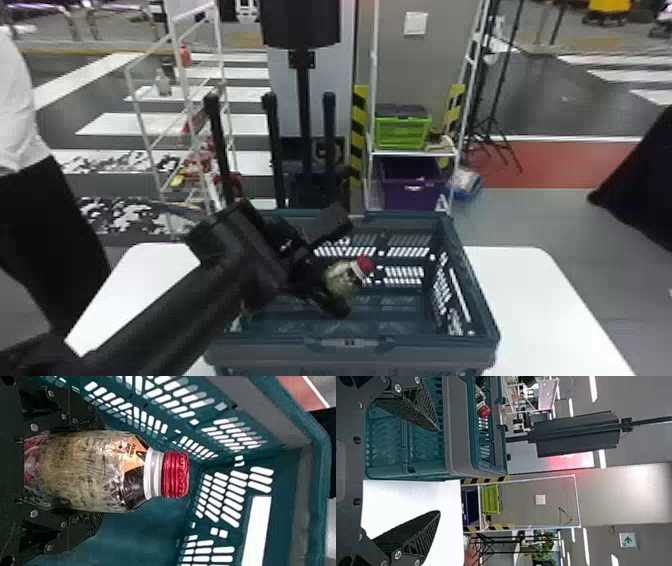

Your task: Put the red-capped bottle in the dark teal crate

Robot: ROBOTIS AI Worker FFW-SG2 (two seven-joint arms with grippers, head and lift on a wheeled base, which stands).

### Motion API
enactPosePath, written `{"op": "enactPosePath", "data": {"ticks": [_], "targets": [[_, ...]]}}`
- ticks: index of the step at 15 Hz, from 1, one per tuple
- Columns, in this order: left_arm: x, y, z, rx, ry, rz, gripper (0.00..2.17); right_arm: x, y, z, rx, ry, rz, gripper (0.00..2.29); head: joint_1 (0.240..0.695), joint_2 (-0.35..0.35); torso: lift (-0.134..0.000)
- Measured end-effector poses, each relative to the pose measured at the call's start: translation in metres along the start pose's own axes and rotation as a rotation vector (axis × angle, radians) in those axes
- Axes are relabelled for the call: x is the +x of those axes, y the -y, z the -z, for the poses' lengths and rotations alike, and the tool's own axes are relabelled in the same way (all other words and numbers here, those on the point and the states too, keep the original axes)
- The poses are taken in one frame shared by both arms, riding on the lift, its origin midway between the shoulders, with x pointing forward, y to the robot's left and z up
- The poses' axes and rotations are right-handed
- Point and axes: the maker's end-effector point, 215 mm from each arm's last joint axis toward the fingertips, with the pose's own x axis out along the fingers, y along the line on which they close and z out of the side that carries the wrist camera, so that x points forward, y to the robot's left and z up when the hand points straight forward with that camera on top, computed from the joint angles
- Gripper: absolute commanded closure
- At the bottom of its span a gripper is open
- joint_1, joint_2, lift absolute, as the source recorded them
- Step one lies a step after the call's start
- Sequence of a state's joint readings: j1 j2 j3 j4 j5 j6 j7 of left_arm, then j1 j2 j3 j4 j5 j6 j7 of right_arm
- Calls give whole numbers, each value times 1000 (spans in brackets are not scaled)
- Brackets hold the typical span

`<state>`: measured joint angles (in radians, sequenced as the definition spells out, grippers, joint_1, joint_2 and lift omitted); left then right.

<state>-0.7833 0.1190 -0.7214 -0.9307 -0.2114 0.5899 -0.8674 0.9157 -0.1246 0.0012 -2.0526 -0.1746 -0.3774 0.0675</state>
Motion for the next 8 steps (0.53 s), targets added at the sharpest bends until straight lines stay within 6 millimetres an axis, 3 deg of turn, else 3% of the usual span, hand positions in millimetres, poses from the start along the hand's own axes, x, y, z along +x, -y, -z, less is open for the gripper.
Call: {"op": "enactPosePath", "data": {"ticks": [6, 8], "targets": [[14, 0, 16, 52, -27, 0, 2138, 1, 0, -1, 0, 4, 1, 151, 499, 0, 0], [15, -1, 18, 57, -30, -4, 1943, 2, 0, -2, 0, 7, 0, 151, 499, 0, 0]]}}
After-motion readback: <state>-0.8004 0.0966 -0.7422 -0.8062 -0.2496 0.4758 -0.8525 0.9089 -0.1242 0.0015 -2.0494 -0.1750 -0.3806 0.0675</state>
